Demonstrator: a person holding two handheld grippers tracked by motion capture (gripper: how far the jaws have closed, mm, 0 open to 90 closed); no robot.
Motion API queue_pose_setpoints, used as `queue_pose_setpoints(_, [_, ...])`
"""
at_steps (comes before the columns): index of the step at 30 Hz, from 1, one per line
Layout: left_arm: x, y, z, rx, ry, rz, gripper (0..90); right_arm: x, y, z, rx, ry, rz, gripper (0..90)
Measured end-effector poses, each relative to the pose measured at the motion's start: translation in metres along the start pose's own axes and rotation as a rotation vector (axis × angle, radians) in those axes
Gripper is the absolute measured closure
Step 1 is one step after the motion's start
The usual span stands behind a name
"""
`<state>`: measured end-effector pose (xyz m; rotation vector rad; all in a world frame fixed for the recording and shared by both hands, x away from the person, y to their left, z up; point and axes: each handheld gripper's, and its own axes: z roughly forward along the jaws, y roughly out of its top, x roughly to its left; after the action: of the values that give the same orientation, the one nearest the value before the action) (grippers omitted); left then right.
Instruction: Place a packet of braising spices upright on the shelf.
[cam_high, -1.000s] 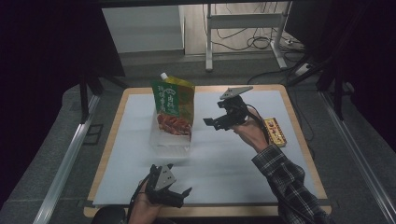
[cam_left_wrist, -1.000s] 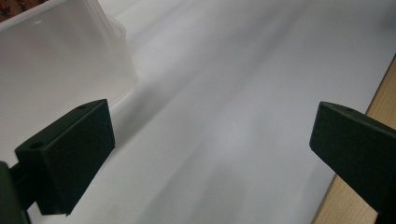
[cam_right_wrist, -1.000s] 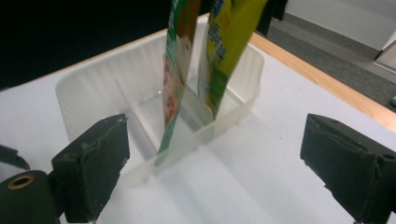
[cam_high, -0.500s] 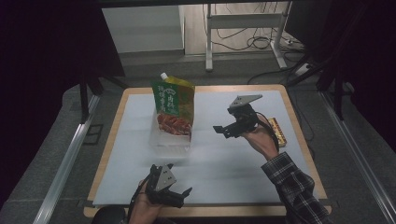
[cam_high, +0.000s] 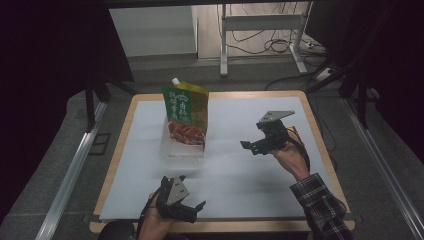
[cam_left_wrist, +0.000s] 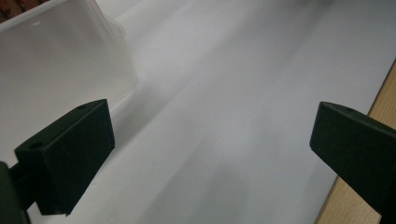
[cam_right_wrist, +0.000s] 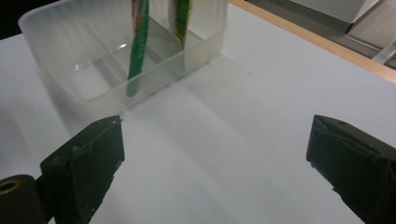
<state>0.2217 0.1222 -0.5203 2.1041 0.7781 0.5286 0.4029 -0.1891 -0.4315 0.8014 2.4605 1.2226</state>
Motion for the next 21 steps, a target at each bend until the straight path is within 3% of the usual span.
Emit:
queue_pose_setpoints(3, [-0.001,0.0,0.001,-0.006,-0.003,0.0,0.0,-0.007,-0.012,-0.003,-0.015,-0.019,0.031,4.2])
queue_pose_setpoints(7, [-0.001,0.0,0.001,-0.009,-0.004,-0.002,0.0,-0.016,-0.023,-0.004,0.004,-0.06,0.039,4.2])
queue_pose_setpoints(14, [-0.001,0.0,0.0,-0.009,-0.004,0.001,0.0,-0.026,-0.034,-0.006,0.03,-0.114,0.046,4.2])
queue_pose_setpoints(21, [-0.002,0.0,0.0,-0.01,-0.002,0.005,0.0,-0.04,-0.044,-0.008,0.054,-0.18,0.09,4.1])
